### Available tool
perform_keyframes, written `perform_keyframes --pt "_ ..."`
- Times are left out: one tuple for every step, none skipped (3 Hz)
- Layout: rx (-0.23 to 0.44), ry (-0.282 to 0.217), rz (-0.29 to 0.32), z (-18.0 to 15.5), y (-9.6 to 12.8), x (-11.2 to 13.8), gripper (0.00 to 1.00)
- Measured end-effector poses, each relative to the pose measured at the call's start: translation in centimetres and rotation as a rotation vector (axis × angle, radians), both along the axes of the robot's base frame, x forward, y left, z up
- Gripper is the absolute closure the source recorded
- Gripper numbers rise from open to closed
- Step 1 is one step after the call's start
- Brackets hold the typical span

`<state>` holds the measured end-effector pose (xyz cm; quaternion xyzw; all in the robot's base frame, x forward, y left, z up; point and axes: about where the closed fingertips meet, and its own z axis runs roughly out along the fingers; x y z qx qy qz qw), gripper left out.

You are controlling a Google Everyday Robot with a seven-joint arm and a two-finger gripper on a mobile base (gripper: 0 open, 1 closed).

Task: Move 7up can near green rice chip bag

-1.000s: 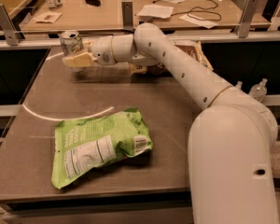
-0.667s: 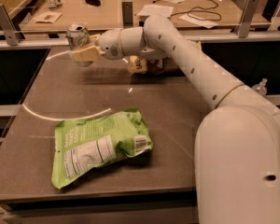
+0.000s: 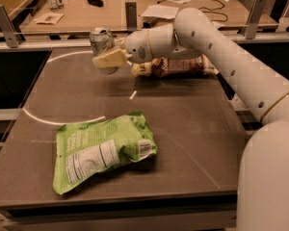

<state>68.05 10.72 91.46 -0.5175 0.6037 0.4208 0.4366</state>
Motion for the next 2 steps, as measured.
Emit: perform_keyframes --pt "-0.049 0.037 -0.061 -0.5 -3.6 -2.5 1.0" --pt "-0.069 0.063 -0.137 -1.0 -6.8 -5.1 1.0"
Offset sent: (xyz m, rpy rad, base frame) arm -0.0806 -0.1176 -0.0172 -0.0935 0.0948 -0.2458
